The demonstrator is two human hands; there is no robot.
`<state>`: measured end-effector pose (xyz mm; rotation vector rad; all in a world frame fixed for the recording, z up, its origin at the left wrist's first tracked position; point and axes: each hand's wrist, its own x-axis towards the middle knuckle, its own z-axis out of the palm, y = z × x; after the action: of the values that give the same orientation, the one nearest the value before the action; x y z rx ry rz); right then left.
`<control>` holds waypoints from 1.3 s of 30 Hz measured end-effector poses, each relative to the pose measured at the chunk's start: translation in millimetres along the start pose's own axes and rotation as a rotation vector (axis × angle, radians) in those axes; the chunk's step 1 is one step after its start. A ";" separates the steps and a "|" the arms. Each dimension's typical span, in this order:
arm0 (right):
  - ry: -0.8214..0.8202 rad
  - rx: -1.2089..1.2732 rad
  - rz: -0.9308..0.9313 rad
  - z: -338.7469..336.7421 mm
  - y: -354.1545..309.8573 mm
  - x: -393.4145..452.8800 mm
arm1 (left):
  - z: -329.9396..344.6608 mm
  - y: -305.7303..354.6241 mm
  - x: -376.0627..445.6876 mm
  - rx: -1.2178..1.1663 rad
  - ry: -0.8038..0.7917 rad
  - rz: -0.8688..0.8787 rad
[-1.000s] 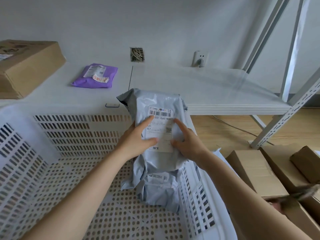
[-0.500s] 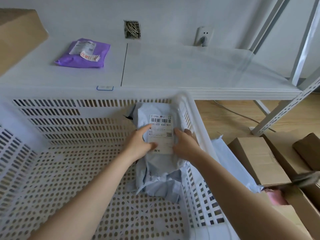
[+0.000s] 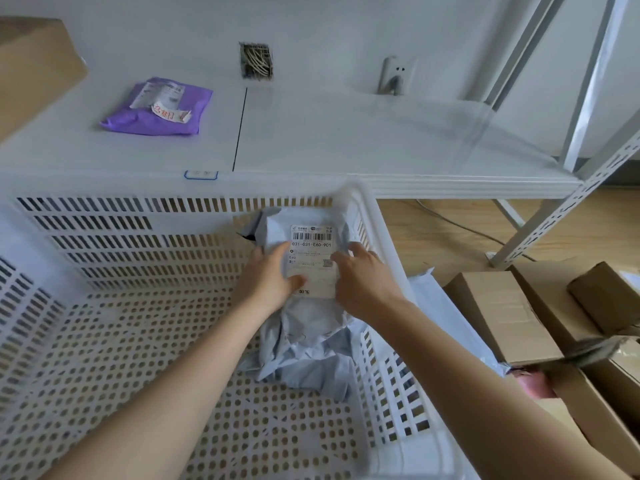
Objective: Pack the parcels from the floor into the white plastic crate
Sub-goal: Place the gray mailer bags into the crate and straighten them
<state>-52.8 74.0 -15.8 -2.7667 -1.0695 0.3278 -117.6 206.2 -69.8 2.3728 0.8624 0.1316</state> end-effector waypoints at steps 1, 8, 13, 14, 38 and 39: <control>0.066 0.020 -0.014 -5.6 1.8 -3.9 | -2.7 5.4 -3.6 0.074 0.038 0.005; 0.342 0.098 0.103 -50.9 63.7 -30.9 | -21.8 74.7 -30.0 -0.005 0.270 0.250; 0.263 0.113 0.251 -66.8 137.5 -63.7 | -11.6 151.1 -46.4 -0.094 0.172 0.378; 0.251 0.109 0.264 -70.3 151.4 -70.3 | -6.0 164.5 -48.6 -0.066 0.124 0.385; -0.098 0.552 0.256 18.2 309.8 -25.1 | 215.7 188.7 -32.2 -0.380 -0.054 -0.461; -0.120 0.606 0.269 25.8 310.4 -21.4 | 223.8 182.1 -33.3 -0.417 -0.061 -0.484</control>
<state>124.8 -166.1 -106.9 -2.3462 -0.4937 0.7235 20.7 -38.3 -143.8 1.7271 1.2188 0.0365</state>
